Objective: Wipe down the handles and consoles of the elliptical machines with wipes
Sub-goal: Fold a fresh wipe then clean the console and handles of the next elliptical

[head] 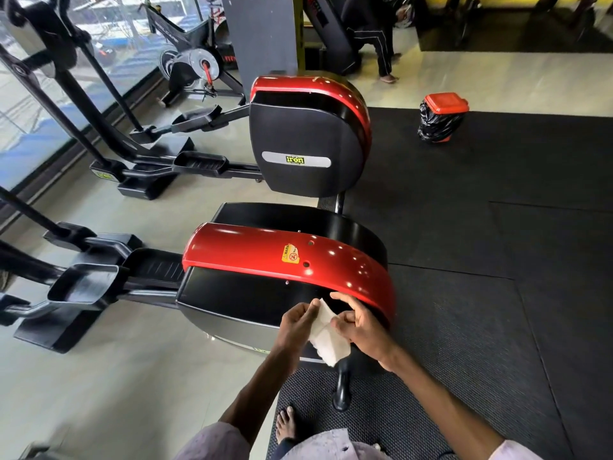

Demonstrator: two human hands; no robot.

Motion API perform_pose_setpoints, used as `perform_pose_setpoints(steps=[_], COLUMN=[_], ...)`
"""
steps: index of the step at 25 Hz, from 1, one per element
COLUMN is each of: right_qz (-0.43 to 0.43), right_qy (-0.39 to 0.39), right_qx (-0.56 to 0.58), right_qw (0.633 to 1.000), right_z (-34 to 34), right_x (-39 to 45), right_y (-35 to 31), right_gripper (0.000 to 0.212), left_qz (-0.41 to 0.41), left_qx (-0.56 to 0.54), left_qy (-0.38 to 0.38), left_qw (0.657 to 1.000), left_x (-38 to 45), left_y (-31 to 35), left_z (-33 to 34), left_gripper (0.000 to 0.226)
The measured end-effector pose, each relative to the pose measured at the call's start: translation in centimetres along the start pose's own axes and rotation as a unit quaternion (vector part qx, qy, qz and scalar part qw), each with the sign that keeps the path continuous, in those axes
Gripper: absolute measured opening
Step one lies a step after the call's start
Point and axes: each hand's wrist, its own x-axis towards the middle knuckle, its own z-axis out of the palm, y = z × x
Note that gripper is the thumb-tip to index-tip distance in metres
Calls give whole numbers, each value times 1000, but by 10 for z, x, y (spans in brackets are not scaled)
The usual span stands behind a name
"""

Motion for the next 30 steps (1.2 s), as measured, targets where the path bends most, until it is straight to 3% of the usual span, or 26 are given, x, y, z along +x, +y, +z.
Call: perform_pose_setpoints(steps=[4, 6, 10, 13, 16, 18, 21, 25, 28, 30], right_qz=[-32, -40, -32, -16, -10, -19, -42, -78, -100, -113], right_qy=[51, 65, 71, 87, 112, 115, 145, 166, 173, 172], right_qx=[-24, -48, -70, -49, -28, -39, -144, -248, -292, -289], right_qw=[998, 996, 995, 995, 993, 992, 978, 951, 935, 935], right_z=[5, 6, 8, 5, 2, -4, -14, -30, -54, -79], right_x=[0, 0, 0, 1, 1, 1, -1, -9, -17, -24], right_y=[2, 4, 6, 9, 10, 13, 21, 26, 30, 37], right_gripper=[40, 34, 28, 32, 35, 34, 30, 20, 14, 10], left_qz=[-49, -69, -26, 17, 61, 89, 122, 203, 247, 243], left_qx=[-43, -60, -23, -42, 33, 109, 211, 320, 378, 360], left_qy=[-32, 1, 69, 34, -49, -60, 30, 120, 126, 83], left_qw=[997, 996, 997, 998, 996, 988, 969, 918, 883, 897], left_x=[0, -2, -5, -6, -8, -6, 0, 2, 6, 8], left_y=[-7, -12, -11, -6, -5, -10, -16, -25, -32, -33], left_z=[-4, -5, -2, -1, -1, 4, 21, 41, 56, 75], left_gripper=[45, 52, 49, 49, 42, 35, 25, 16, 17, 15])
